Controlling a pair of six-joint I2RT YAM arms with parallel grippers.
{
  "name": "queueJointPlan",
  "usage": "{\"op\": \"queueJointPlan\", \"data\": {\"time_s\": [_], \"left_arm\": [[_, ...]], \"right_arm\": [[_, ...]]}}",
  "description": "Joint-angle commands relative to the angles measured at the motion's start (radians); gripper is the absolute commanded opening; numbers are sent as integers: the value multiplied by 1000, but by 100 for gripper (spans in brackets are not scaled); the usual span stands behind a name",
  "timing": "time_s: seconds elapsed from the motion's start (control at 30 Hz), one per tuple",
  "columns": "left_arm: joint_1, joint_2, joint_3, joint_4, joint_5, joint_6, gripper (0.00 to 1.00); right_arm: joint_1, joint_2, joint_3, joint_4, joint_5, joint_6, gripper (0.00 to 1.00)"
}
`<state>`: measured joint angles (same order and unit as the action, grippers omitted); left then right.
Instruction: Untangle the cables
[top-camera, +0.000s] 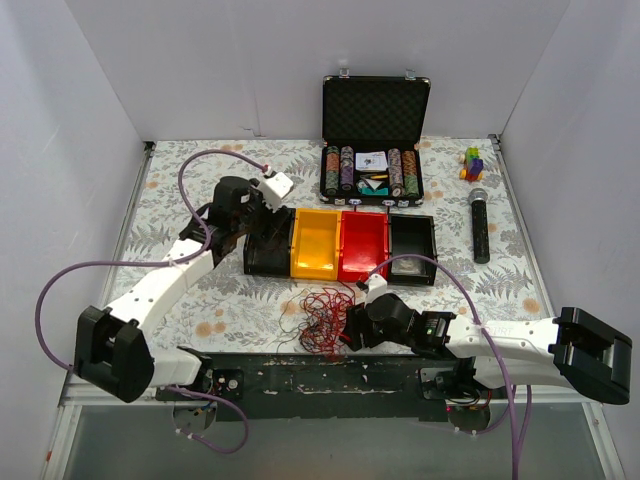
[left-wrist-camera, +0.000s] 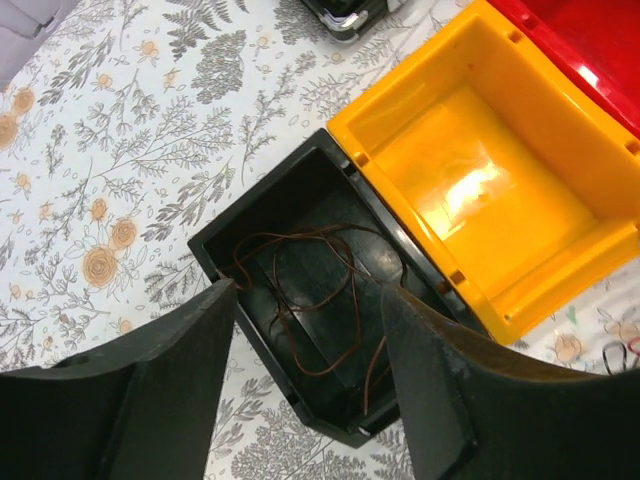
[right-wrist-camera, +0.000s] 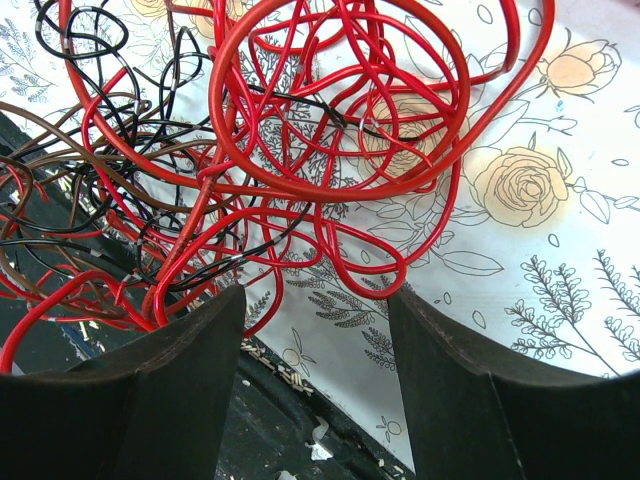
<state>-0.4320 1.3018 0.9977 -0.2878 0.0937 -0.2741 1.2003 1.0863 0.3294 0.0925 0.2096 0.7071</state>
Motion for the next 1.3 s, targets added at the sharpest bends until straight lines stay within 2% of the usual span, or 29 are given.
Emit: {"op": "queueJointPlan", "data": {"time_s": [0.0,0.1,0.27,0.43,0.93,1.07,1.2,1.27], "left_arm": [[4,-85,-2,-120,109,96,53],[4,-127,-71,-149,153,177,39],[4,-134,-146,-180,178,298,0],[4,-72,-143,-211,196,316,0],[21,126,-197,15,101,282,0],[36,145,-194,24,106,282,0],[47,102,-142,-37,161,213,0],[47,59,-105,-88,208,194,10]], "right_arm": [[5,30,-16,-149,-6,-4,68],[5,38,-7,-151,-4,-8,68],[7,49,-3,-151,-6,-8,68],[5,55,-1,-149,-7,-6,68],[5,29,-12,-165,-3,2,68],[5,15,-16,-172,2,2,68],[5,11,-12,-175,4,0,68],[5,15,-7,-174,4,-5,68]]}}
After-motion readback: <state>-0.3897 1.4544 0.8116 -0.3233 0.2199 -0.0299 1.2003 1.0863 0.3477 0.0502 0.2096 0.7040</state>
